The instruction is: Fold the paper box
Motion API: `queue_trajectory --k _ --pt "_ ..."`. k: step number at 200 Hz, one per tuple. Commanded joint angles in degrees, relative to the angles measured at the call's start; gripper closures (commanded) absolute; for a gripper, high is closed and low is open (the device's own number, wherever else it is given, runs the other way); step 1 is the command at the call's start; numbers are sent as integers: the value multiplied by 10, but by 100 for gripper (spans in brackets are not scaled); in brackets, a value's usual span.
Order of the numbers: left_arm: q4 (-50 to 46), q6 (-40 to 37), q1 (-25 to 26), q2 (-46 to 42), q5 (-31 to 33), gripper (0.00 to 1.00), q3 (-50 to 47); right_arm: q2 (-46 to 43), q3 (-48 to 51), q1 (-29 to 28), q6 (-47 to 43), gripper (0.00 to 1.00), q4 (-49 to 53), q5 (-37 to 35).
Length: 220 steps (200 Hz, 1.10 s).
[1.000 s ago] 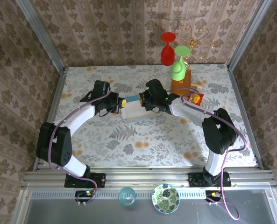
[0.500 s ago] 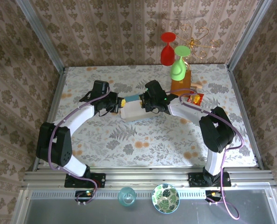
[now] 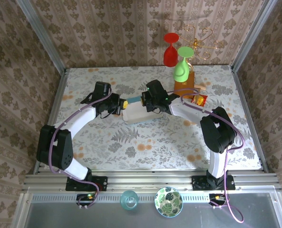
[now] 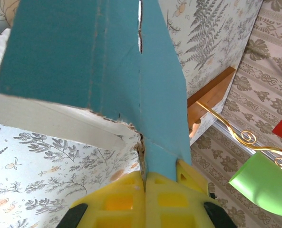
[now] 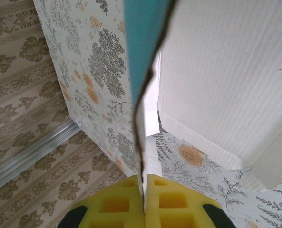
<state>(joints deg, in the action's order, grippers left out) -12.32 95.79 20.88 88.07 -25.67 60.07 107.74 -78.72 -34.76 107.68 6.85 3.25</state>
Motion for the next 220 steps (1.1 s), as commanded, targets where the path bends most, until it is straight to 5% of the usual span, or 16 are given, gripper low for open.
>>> queue_trajectory --k 1,49,144,178,196,220 --pt "-11 -16 -7 -27 0 100 4 -14 -14 0 -10 98 43 -17" --pt "-3 -17 -10 -29 -7 100 0 -35 -9 1 -2 78 57 -14" --pt "0 -13 -1 -30 -5 100 4 -38 -9 0 1 100 70 -21" --pt "-73 -76 -28 -61 3 64 45 -68 -23 5 2 100 162 -23" --pt "-120 -117 -62 -83 1 55 63 -90 -29 8 6 100 220 -7" --pt "-146 -148 -105 -98 -9 54 58 -118 -54 6 7 100 328 15"
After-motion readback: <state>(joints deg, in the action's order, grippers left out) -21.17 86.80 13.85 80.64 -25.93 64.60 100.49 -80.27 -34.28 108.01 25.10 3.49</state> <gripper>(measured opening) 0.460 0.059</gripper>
